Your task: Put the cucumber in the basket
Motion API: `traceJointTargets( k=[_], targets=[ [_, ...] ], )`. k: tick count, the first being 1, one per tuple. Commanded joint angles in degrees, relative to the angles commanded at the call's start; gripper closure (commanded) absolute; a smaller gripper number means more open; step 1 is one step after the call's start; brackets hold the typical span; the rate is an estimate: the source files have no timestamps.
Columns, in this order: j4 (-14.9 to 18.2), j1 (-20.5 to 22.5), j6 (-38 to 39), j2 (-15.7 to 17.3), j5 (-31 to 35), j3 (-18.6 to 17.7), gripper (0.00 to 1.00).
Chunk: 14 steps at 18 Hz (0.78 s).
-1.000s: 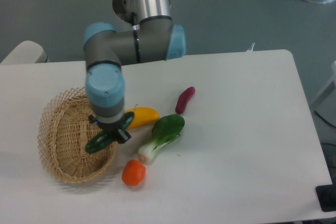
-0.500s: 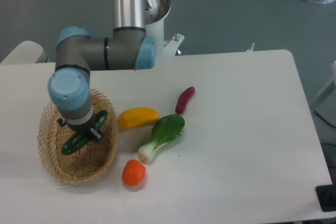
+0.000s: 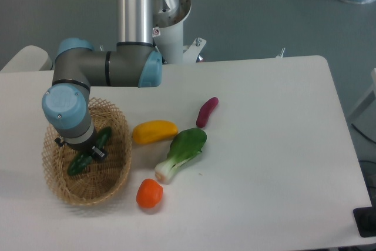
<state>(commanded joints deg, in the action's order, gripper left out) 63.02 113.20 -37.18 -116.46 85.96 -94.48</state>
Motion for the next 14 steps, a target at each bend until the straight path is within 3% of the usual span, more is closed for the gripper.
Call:
traceJointTargets(
  k=[7,14],
  targets=[
    [0.0,3.25,-2.19,0.09,0.35,2.55,0.0],
    [0.79,11.5,-12.2,0.88,2.02,5.7,0.0]
  ],
)
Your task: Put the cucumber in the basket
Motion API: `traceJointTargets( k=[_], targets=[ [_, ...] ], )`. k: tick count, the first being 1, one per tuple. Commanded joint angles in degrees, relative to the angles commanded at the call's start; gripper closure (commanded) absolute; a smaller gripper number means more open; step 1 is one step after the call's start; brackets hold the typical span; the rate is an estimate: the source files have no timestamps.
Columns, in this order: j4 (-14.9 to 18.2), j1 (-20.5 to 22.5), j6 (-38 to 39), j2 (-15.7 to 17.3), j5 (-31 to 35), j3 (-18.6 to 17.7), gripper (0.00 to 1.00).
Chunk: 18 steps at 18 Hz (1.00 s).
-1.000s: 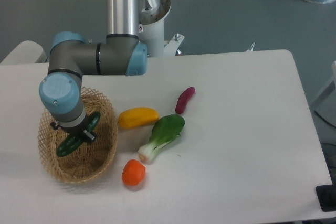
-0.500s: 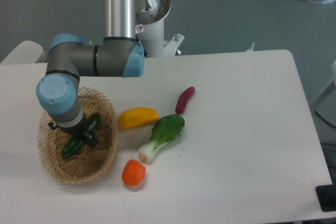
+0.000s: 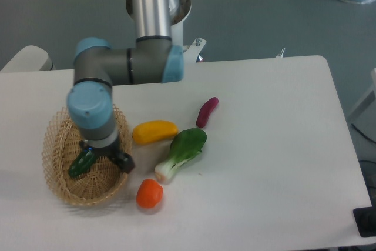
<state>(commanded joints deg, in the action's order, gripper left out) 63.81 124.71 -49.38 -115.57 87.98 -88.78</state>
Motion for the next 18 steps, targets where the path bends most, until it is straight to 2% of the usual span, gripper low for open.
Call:
traceJointTargets(
  k=[4,11,18],
  targets=[
    [0.27,5.36,-5.71,-0.53,0.0,1.5,0.0],
    [0.36,15.12,-20.12,-2.11,-0.26,2.91,0.0],
    [0.44,18.81,-26.37,-7.73,0.09,9.58,0.0]
  ],
)
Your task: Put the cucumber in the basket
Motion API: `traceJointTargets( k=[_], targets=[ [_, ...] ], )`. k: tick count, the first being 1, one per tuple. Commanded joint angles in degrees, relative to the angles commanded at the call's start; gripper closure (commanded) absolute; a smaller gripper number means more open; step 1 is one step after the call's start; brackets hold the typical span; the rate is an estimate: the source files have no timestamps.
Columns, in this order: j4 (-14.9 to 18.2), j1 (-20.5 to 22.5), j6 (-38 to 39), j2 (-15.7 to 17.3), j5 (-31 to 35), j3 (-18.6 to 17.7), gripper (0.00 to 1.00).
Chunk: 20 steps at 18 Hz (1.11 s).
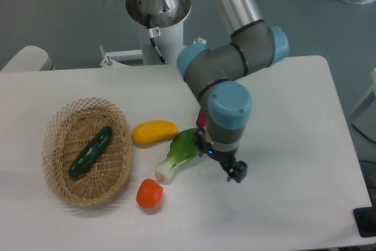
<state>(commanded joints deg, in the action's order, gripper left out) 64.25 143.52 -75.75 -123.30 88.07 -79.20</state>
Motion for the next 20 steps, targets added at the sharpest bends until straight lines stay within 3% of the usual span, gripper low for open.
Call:
traceJointTargets(
  k=[10,20],
  targets=[
    [-0.09,3.7,-8.19,-3.43,0.0,3.96,0.0],
    [-0.44,3.61,-8.19,-3.44,0.0,3.26,0.0]
  ],
)
